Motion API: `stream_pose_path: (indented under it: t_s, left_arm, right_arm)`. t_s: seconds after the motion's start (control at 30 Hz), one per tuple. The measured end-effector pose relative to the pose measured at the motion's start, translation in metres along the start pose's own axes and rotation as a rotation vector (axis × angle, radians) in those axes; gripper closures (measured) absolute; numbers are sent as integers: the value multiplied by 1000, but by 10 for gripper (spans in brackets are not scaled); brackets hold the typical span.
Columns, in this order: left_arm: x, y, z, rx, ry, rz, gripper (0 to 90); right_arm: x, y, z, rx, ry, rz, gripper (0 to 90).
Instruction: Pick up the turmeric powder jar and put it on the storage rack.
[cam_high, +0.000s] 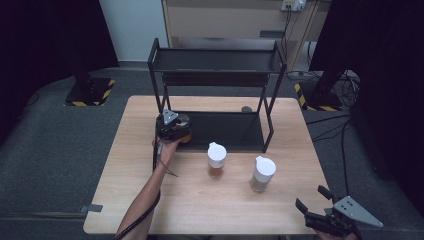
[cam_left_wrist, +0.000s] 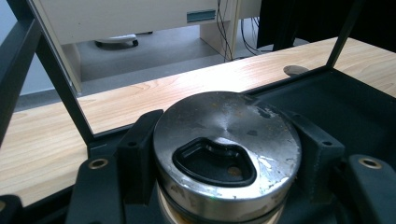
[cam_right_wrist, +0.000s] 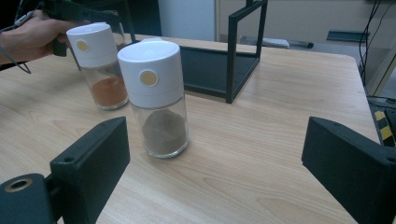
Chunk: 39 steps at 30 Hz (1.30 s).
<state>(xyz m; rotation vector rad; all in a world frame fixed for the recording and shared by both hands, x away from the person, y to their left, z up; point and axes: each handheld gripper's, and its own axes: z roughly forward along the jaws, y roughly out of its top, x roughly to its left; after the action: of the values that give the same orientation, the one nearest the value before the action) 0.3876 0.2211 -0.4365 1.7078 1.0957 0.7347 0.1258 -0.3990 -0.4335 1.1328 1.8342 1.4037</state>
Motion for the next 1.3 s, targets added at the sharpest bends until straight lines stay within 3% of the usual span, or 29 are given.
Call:
stream_pose_path:
  t_s: [0.53,1.0,1.13,1.2,1.3]
  left_arm:
    - [-1,-7,3,-5,-4,3,342]
    - [0,-3,3,9,-7,13,336]
    - [-1,-1,3,9,-10,20,265]
    - [-6,2,2,12,2,44,226]
    - [-5,4,2,12,-2,38,204]
  right_arm:
    - [0,0,0,1,2,0,79]
    - [0,0,0,-1,3,0,79]
    - [-1,0,0,-1,3,1,79]
    - [0,0,0,-1,3,0,79]
    - [0,0,0,-2,2,0,79]
